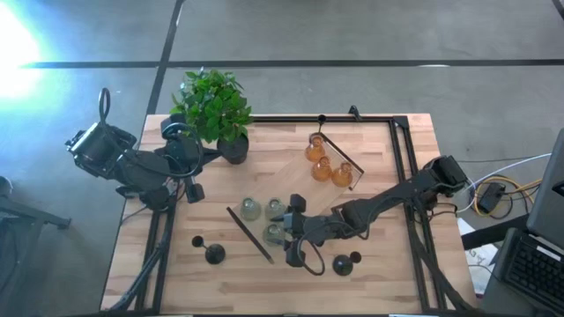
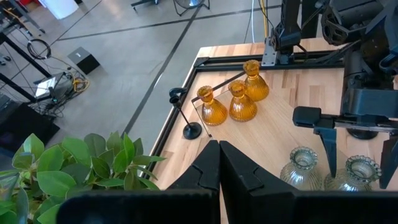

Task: Pick & Place candle stick holders
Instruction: Put the bottom left black candle holder on the shelf

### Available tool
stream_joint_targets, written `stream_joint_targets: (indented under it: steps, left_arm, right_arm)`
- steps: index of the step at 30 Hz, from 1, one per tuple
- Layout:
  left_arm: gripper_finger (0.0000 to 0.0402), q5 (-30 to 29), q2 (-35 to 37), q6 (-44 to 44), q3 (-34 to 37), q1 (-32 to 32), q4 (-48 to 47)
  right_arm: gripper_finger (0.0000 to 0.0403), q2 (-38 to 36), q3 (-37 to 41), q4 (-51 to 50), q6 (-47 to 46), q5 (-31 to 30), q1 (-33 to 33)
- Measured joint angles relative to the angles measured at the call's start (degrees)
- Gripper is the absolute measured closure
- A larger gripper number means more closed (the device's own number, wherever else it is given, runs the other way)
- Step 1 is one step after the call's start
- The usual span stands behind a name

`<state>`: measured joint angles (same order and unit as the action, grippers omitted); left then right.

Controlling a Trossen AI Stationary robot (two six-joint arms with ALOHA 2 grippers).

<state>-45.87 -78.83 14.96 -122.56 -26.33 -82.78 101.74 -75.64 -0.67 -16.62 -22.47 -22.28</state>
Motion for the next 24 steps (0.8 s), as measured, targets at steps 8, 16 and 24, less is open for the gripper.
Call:
stream_joint_targets:
  steps: [8, 16, 24]
  left_arm:
    - [0.0396, 0.0, 0.0, 0.0, 0.0, 0.0, 0.0]
    - [0.0396, 0.0, 0.1, 0.0, 0.0, 0.0, 0.0]
    - [0.0396, -0.2, 0.1, 0.0, 0.0, 0.0, 0.0]
  right_arm:
    - [0.0145, -2.4, 0.0, -5.0, -0.2, 0.0, -0.5]
    - [0.0148, -5.2, 0.0, -12.2, -2.3, 0.3, -1.3]
    - [0.0156, -9.2, 0.0, -21.1, -2.5, 0.3, -2.2]
